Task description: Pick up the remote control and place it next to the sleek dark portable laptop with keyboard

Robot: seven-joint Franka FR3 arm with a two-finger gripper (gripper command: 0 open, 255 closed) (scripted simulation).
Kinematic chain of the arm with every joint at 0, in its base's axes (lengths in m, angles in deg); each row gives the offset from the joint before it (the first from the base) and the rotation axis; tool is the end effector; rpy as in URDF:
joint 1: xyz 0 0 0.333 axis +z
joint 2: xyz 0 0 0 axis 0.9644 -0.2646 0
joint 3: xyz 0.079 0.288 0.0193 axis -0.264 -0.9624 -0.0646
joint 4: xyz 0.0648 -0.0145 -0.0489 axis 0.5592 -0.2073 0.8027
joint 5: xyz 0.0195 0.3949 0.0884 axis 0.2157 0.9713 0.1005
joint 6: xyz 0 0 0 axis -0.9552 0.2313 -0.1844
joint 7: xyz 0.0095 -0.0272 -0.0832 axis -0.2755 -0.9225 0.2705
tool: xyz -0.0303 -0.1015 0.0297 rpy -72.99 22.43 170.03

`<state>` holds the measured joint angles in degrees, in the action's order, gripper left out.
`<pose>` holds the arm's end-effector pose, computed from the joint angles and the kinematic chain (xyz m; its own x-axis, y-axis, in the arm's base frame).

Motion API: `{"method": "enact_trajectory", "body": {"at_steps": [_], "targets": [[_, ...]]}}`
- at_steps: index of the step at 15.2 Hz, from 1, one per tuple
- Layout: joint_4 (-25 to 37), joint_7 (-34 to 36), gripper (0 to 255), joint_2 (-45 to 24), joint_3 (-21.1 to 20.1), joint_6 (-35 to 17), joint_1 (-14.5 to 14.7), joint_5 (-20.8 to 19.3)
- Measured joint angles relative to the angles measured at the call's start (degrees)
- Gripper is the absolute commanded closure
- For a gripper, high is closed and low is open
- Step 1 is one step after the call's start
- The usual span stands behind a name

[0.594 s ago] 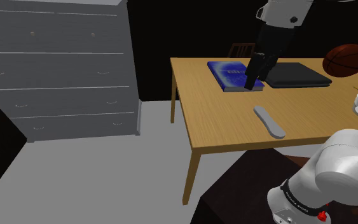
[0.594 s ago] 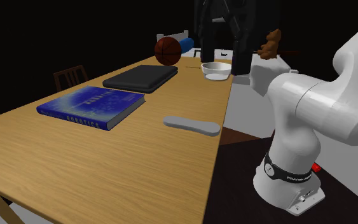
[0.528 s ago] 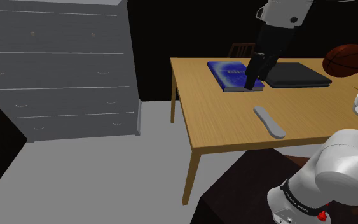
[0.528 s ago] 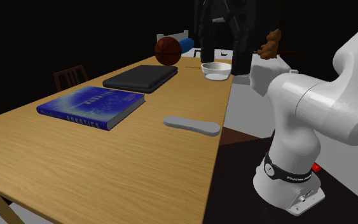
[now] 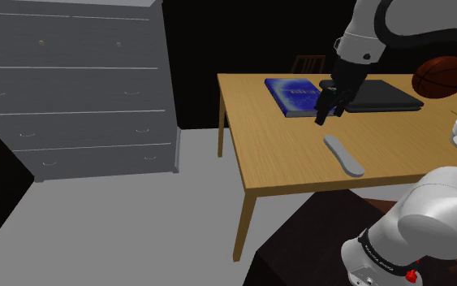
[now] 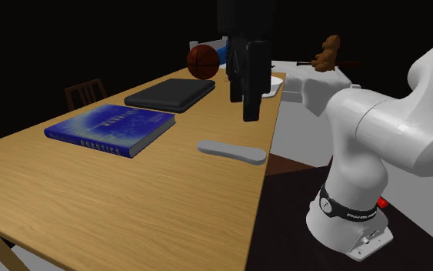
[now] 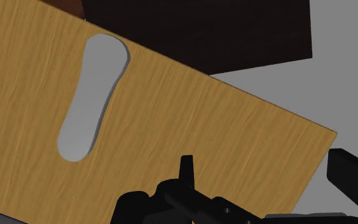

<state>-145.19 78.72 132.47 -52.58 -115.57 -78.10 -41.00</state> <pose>0.3278 -0.0223 0.5310 0.9953 -0.0916 -0.0325 -0.0931 -0.9945 -0.0479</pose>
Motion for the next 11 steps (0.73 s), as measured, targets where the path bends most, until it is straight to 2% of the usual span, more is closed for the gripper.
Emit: {"method": "enact_trajectory", "body": {"at_steps": [11], "targets": [[-12.8, -1.3, 0, -1.0, 8.5, -14.6, -9.6, -7.4]]}}
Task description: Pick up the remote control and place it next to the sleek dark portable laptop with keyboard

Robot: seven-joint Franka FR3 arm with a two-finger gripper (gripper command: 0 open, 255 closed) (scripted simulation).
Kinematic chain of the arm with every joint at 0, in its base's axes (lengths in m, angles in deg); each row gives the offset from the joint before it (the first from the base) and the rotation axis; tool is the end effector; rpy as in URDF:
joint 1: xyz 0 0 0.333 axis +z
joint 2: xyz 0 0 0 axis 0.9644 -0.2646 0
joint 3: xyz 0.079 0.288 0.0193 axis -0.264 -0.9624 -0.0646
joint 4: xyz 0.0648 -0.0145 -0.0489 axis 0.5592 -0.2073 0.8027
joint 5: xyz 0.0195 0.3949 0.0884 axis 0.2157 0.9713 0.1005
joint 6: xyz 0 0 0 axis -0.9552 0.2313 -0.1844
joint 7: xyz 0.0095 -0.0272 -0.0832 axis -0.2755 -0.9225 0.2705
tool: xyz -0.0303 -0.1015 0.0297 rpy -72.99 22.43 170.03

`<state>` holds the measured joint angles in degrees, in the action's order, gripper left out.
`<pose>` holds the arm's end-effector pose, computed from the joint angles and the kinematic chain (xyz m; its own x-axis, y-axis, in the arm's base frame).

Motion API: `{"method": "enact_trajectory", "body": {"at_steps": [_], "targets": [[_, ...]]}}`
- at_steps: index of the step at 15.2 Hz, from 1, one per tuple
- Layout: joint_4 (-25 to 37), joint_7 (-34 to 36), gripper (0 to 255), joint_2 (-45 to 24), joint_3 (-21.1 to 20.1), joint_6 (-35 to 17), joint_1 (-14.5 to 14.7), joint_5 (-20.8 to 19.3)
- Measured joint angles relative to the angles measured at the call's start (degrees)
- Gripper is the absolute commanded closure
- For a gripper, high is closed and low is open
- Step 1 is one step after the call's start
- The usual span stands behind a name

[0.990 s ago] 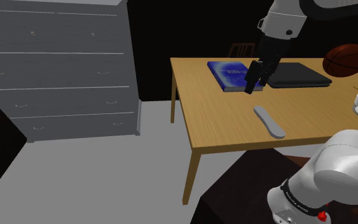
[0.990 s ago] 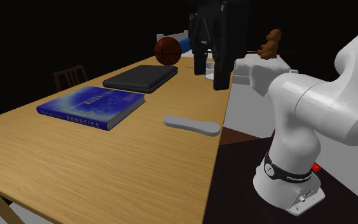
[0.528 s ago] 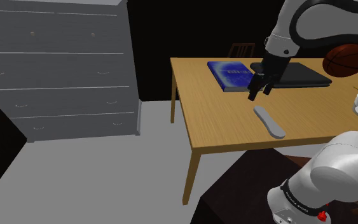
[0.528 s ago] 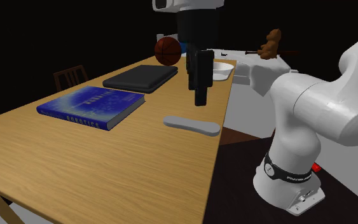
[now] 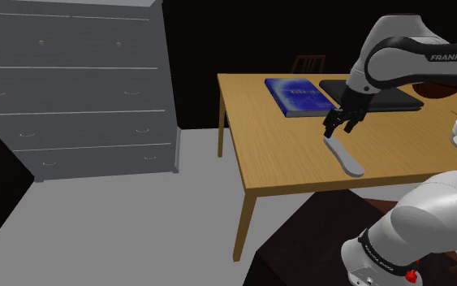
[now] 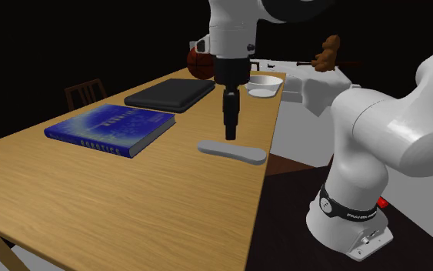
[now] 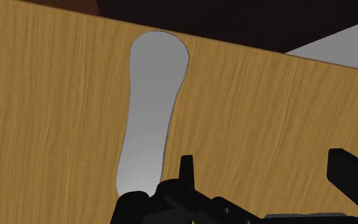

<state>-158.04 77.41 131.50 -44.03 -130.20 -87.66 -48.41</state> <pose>0.3082 -0.1309 0.4338 0.9528 -0.3028 -0.0218 -0.3034 -0.9524 -0.0303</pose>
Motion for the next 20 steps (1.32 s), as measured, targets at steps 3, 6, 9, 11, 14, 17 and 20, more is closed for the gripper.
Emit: {"method": "enact_trajectory", "body": {"at_steps": [3, 6, 9, 11, 14, 17, 20], "targets": [[-2.3, -0.7, 0, -1.9, 2.9, -4.5, -3.0, -2.3], [-3.7, -1.1, 0, -5.2, 5.7, -9.6, -5.8, -4.4], [-6.0, -1.7, 0, -7.1, 8.4, -14.2, -8.7, -6.5], [-6.7, -1.7, 0, -8.8, 9.1, -16.6, -9.0, -6.9], [-7.9, -1.8, 0, -10.3, 9.7, -19.4, -9.2, -7.3], [-9.2, -1.8, 0, -12.3, 10.2, -22.7, -9.2, -7.6], [-9.5, -1.8, 0, -12.8, 10.4, -23.5, -9.1, -7.6]]}}
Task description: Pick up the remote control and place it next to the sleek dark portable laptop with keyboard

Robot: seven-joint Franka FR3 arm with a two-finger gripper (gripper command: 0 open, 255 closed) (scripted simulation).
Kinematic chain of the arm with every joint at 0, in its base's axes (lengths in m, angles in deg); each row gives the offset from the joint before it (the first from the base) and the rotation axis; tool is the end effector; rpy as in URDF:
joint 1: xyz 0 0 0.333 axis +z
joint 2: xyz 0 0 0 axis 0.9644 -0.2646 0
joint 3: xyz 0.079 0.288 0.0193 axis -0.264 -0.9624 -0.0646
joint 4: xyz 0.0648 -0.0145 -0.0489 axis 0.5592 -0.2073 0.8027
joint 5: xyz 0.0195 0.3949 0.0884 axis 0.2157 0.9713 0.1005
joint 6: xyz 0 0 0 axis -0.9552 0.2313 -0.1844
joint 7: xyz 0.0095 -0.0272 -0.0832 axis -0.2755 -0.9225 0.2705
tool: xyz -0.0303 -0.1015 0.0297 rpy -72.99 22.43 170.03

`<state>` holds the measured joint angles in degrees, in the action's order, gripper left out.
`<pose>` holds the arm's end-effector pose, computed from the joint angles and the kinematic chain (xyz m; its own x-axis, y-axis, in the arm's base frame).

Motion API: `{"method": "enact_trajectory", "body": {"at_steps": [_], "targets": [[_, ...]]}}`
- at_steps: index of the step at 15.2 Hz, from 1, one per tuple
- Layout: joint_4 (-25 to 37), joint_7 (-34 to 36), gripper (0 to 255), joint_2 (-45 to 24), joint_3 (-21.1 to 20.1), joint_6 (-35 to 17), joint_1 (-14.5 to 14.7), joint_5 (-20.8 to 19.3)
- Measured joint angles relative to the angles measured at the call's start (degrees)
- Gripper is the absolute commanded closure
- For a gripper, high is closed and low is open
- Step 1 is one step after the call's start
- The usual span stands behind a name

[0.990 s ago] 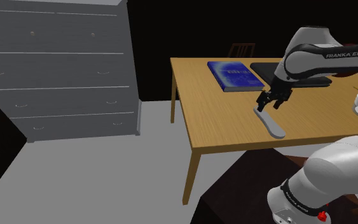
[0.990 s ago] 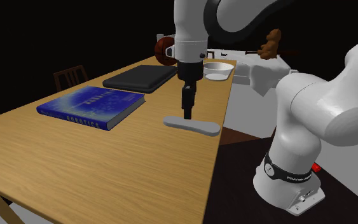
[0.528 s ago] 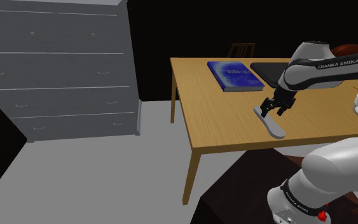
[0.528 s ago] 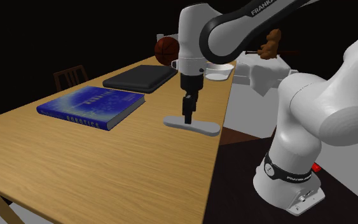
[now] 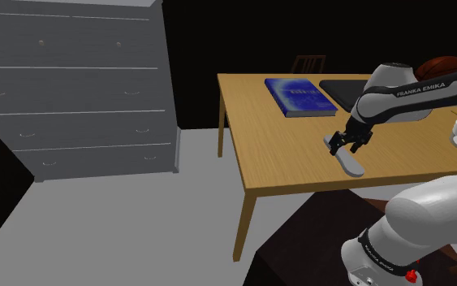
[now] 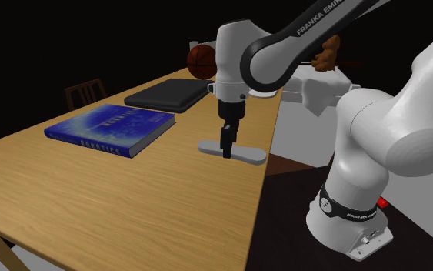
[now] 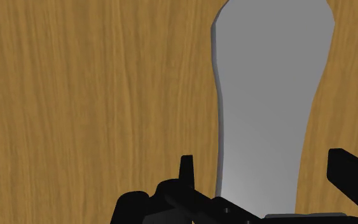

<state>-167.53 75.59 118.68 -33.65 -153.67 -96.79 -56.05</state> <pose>0.2701 -0.2208 0.3085 0.8813 -0.4724 -0.0084 -0.4725 -0.8812 -0.0172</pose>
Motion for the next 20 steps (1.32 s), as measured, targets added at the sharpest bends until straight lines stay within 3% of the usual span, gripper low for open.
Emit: {"method": "enact_trajectory", "body": {"at_steps": [3, 4, 14, 20], "targets": [[0.0, 0.0, 0, -0.1, 0.0, -0.1, 0.0, 0.0], [0.0, 0.0, 255, -0.1, 0.0, -0.1, 0.0, 0.0], [0.0, 0.0, 255, -0.1, 0.0, -0.1, 0.0, 0.0], [1.9, 0.0, 255, 3.5, -0.9, 5.3, -0.2, 0.3]]}}
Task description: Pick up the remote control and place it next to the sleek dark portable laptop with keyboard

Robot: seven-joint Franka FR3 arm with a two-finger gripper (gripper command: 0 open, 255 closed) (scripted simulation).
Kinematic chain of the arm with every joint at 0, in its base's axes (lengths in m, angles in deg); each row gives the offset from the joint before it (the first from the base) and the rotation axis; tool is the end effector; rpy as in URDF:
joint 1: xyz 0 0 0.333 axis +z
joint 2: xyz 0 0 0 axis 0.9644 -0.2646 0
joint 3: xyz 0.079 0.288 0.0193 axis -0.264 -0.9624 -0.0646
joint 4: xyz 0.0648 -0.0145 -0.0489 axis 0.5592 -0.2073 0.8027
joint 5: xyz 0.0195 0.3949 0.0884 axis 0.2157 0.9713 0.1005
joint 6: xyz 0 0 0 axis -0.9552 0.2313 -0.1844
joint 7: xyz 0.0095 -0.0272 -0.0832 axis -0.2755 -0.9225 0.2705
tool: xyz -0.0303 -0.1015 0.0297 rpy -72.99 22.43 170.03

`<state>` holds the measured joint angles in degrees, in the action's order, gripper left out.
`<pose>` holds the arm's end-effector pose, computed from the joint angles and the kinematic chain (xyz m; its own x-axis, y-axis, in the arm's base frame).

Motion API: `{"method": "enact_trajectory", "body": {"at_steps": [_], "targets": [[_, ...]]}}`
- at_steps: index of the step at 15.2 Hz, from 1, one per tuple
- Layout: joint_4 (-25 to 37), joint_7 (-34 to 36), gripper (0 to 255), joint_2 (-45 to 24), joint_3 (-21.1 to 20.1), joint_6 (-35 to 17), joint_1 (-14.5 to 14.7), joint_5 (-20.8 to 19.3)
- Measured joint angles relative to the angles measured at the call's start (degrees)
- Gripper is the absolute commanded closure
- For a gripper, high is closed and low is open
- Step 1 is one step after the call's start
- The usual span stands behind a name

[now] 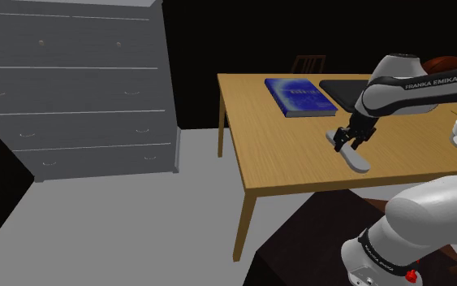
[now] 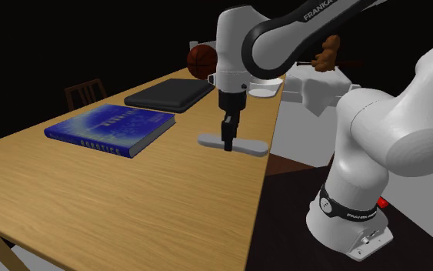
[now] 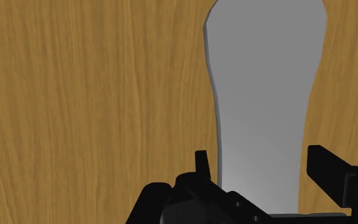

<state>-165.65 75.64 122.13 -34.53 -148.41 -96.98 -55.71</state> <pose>0.2703 -0.2216 0.3357 0.8814 -0.4722 -0.0075 -0.4723 -0.8813 -0.0170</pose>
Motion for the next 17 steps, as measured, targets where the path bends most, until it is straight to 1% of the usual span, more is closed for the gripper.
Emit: {"method": "enact_trajectory", "body": {"at_steps": [8, 17], "targets": [[4.2, 0.1, 255, 3.7, -1.4, 7.9, 0.2, 1.0], [9.7, 0.1, 255, 6.3, -2.8, 15.9, 0.5, 2.1]]}}
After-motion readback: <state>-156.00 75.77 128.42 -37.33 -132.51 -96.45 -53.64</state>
